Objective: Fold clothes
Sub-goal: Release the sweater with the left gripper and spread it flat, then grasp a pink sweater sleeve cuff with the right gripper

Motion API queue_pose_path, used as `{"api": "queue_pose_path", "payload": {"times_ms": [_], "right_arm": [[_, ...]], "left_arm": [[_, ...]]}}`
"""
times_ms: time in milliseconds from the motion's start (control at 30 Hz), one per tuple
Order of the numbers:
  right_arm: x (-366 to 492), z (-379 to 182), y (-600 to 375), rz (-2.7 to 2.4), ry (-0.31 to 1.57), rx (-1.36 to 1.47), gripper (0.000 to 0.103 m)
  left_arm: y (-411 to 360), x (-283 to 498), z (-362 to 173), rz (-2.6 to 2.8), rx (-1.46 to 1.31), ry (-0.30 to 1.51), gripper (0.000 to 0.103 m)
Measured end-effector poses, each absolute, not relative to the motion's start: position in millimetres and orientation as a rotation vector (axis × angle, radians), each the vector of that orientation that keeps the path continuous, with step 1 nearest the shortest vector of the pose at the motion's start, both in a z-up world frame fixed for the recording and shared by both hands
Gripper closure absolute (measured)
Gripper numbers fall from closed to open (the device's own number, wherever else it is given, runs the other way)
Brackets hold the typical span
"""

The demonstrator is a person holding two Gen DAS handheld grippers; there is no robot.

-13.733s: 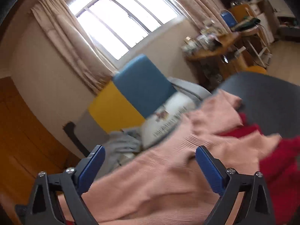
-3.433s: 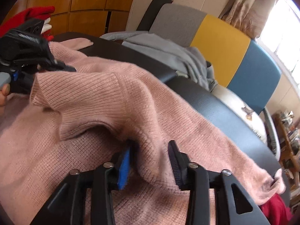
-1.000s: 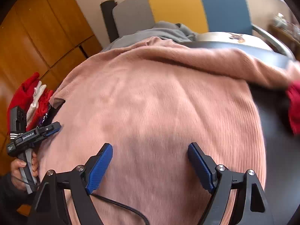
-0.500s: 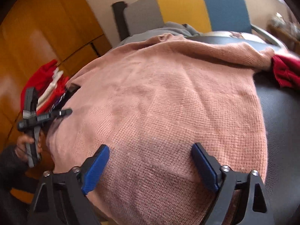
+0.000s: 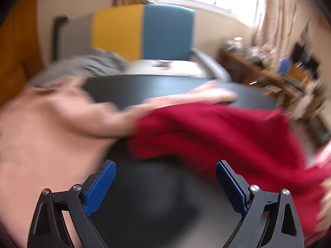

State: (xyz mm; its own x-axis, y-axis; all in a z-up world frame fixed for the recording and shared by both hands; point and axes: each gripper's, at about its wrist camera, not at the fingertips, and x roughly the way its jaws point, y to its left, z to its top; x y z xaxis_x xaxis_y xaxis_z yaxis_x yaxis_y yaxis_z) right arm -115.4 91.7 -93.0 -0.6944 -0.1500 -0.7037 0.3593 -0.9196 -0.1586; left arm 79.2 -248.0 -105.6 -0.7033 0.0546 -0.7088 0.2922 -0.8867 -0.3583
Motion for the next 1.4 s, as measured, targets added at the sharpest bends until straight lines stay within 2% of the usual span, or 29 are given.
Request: {"api": "queue_pose_path", "payload": {"times_ms": [100, 133, 200, 267, 433, 567, 667, 767, 867, 1033, 1200, 1333, 1367, 1400], "right_arm": [[-175.0, -109.0, 119.7, -2.673, 0.699, 1.163, 0.003], [-190.8, -116.1, 129.9, -2.677, 0.727, 1.208, 0.003], [-215.5, -126.1, 158.6, -2.7, 0.637, 1.317, 0.0], [-238.1, -131.4, 192.1, -2.715, 0.344, 1.39, 0.0], [-268.5, -131.8, 218.4, -2.786, 0.246, 1.461, 0.0], [-257.4, -104.0, 211.3, -2.824, 0.307, 1.405, 0.0], [-243.6, -58.5, 185.1, -2.852, 0.374, 1.105, 0.0], [-258.1, -35.9, 153.7, -2.736, 0.352, 1.005, 0.0], [-300.3, -37.9, 119.4, -2.692, 0.346, 1.02, 0.0], [-394.5, -75.2, 89.6, -2.711, 0.341, 1.249, 0.0], [-443.5, -106.6, 104.0, -2.784, 0.349, 1.418, 0.0], [-460.2, -127.9, 117.8, -2.735, 0.282, 1.523, 0.007], [-459.9, -128.5, 121.0, -2.72, 0.24, 1.524, 0.011], [-460.8, -127.9, 122.3, -2.69, 0.195, 1.525, 0.021]], "left_arm": [[-242.9, 74.1, -113.5, -2.686, 1.176, 0.697, 0.073], [-242.0, 72.1, -117.1, -2.677, 1.188, 0.694, 0.073], [-242.3, 70.2, -124.9, -2.657, 1.218, 0.687, 0.073], [-245.0, 70.3, -125.8, -2.655, 1.217, 0.682, 0.073], [-250.3, 64.6, -123.0, -2.656, 1.205, 0.666, 0.073], [-251.9, 49.1, -119.5, -2.671, 1.19, 0.662, 0.073], [-253.0, 39.4, -114.9, -2.693, 1.179, 0.627, 0.073], [-253.0, 30.4, -113.3, -2.709, 1.172, 0.614, 0.073], [-253.2, 22.7, -114.9, -2.715, 1.175, 0.614, 0.073], [-256.5, 22.4, -128.5, -2.704, 1.208, 0.635, 0.073], [-263.0, 28.7, -134.1, -2.712, 1.17, 0.756, 0.073], [-271.4, 31.0, -140.0, -2.715, 1.135, 0.885, 0.073], [-273.9, 32.1, -141.6, -2.711, 1.115, 0.929, 0.073], [-276.1, 33.3, -142.9, -2.704, 1.089, 0.972, 0.073]]}}
